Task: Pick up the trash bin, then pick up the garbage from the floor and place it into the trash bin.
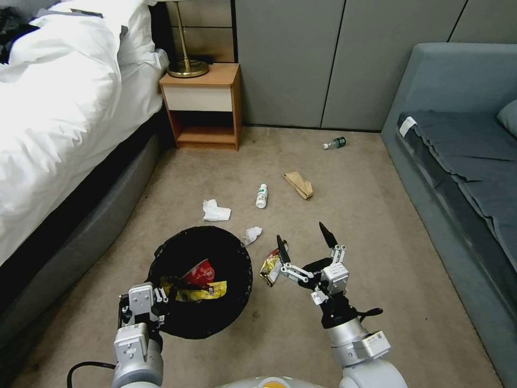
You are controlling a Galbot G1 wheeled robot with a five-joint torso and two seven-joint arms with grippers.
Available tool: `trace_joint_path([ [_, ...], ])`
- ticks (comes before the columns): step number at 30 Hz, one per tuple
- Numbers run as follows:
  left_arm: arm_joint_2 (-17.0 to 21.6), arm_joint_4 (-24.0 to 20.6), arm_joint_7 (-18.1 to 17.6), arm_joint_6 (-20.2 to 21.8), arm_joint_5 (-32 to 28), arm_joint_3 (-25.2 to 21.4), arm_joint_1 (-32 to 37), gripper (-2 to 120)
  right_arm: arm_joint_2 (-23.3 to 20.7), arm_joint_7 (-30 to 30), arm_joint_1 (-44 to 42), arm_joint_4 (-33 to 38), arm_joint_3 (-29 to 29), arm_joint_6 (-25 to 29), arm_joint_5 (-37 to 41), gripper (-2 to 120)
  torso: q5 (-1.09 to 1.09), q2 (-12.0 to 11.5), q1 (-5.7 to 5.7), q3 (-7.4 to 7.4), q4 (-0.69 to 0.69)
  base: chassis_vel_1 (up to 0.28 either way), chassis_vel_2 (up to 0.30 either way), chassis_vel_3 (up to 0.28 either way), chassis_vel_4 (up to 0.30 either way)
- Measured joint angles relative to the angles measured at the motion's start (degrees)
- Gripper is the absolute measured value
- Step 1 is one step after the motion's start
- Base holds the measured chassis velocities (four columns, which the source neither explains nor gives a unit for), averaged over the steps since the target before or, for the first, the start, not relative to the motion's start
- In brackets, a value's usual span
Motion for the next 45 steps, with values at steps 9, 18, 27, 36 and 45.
trace_joint_path([
  [9, -0.03, -0.21, -0.08, -0.12, 0.59, 0.41, 0.55, 1, -1.6, 4.13, 7.42, -0.89, -0.9, -8.76, 4.98, 100, 0.01, 0.0, 0.0, -0.01, 0.0, 0.0, 0.0, 0.0, 0.0],
  [18, -0.74, -0.21, -0.29, -0.64, 1.26, -0.04, 1.07, 1, -2.7, 11.78, 19.35, -12.62, -4.9, -26.67, 17.29, 100, 0.0, 0.0, 0.0, 0.0, 0.0, 0.0, 0.0, 0.0, 0.0],
  [27, -1.21, -0.05, -0.69, -1.06, 2.16, 0.56, 1.62, 1, -2.9, 13.79, 29.2, -25.34, -6.87, -39.86, 25.11, 100, 0.0, 0.0, 0.0, 0.0, 0.01, 0.0, 0.0, 0.0, 0.0],
  [36, -1.13, -0.52, -0.92, -0.39, 2.07, 0.82, 1.79, 1, -2.19, 12.0, 35.21, -36.23, -8.29, -46.92, 27.7, 100, 0.0, 0.0, 0.0, 0.0, 0.0, 0.0, 0.0, 0.0, 0.0],
  [45, -1.19, -0.52, -1.05, -0.78, 2.33, 0.85, 2.41, 1, -0.37, 6.78, 39.43, -44.81, -8.0, -49.71, 29.04, 100, 0.0, 0.0, 0.0, 0.0, 0.0, 0.0, 0.0, 0.0, 0.0],
])
